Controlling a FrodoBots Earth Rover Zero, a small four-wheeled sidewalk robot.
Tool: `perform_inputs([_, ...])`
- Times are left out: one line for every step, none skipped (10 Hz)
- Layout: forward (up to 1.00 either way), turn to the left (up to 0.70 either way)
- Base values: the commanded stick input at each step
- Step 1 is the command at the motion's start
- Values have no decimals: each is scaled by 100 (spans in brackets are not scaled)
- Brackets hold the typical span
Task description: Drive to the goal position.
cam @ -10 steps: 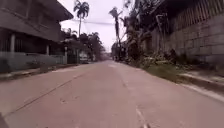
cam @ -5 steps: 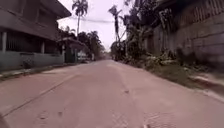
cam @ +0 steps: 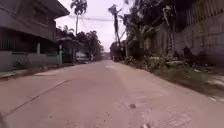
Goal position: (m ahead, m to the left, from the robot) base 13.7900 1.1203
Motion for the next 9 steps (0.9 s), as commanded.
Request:
perform_inputs([100, 2])
perform_inputs([100, 2])
perform_inputs([100, 2])
perform_inputs([100, 2])
perform_inputs([100, 2])
perform_inputs([100, 2])
perform_inputs([100, 2])
perform_inputs([100, 2])
perform_inputs([100, 2])
